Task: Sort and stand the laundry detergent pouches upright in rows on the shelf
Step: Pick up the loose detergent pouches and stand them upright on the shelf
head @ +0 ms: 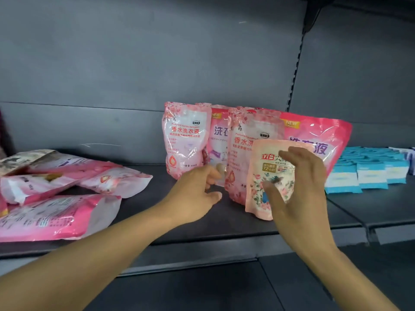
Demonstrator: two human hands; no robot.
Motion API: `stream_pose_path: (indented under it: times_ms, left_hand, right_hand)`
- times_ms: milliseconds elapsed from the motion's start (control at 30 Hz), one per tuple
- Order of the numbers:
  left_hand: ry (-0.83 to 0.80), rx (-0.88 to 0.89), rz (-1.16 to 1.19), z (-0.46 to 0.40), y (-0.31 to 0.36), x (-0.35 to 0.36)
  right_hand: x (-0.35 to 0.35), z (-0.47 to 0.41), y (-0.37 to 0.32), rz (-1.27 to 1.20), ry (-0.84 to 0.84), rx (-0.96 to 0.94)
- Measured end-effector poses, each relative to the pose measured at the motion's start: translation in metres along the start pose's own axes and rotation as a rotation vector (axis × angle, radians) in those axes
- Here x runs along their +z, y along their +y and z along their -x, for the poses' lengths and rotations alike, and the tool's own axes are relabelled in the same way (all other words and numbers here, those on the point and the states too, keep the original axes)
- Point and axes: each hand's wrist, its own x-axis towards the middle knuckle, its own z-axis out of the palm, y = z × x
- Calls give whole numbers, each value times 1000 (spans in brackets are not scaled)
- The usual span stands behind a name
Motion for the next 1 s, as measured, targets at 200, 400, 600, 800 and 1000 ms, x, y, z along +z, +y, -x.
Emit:
stream_pose_path:
  times_ms: [200, 400, 600, 800, 1000]
  left_hand:
    - [60, -30, -223, 39, -25, -57]
    - [170, -113, -356, 63, -70, -131]
    - [166, -281, -536, 58, -142, -197]
    - [-73, -405, -638, 30, -207, -231]
    - [-38, -200, -865, 7, -217, -230]
  right_hand:
    - [46, 1, -49, -184, -305, -80]
    - [115, -12, -81, -213, -548, 2]
    - [189, -36, -112, -244, -696, 129]
    - [251, -61, -136, -85, -801, 253]
    - [278, -77, -150, -61, -815, 329]
